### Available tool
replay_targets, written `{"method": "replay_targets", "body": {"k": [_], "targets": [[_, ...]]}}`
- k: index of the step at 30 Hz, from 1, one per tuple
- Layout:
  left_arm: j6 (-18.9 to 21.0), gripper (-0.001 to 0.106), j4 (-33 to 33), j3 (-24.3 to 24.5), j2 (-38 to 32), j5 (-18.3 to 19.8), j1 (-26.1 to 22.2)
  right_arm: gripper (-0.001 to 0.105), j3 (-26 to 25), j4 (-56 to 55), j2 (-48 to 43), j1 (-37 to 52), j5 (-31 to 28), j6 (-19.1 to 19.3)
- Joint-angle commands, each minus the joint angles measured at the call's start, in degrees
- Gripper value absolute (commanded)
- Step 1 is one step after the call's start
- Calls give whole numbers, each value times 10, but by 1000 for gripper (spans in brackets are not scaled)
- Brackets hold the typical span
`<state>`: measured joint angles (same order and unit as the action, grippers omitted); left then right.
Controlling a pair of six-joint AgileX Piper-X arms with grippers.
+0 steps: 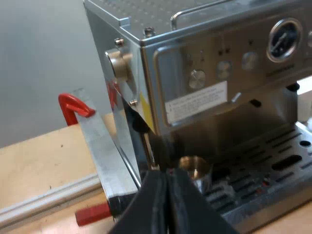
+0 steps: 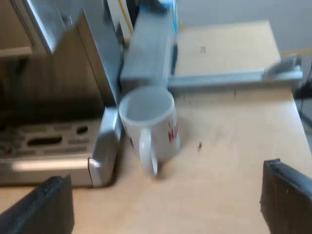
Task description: Put the handle in the coffee machine
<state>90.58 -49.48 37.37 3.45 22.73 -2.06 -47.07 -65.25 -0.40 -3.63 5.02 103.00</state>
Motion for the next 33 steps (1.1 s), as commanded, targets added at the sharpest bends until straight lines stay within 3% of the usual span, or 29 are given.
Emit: {"method": "replay_targets", "body": {"k": [1, 7, 12, 16, 22, 25, 29, 31, 33], "targets": [[8, 0, -37, -2, -21, 3, -1, 78, 12, -2, -27, 0, 16, 2], [8, 0, -96, -8, -64, 3, -1, 78, 38, 0, -27, 0, 17, -4], [8, 0, -91, -12, -107, 4, -1, 78, 62, -1, -27, 0, 17, -4], [4, 0, -92, -24, -122, 4, 1, 78, 85, -1, -27, 0, 17, -25], [4, 0, -40, -74, -121, -21, 10, 78, 112, 26, -27, 0, 17, -27], [4, 0, 3, -98, -121, -69, 10, 78, 129, 64, -26, 0, 17, -27], [15, 0, -2, -108, -121, -213, 10, 78, 148, 81, -26, 0, 17, -27], [15, 0, -16, -108, -121, -247, 10, 78, 159, 81, -26, 0, 17, -30], [24, 0, -32, -108, -121, -257, 10, 78, 170, 80, -26, 0, 17, -37]]}}
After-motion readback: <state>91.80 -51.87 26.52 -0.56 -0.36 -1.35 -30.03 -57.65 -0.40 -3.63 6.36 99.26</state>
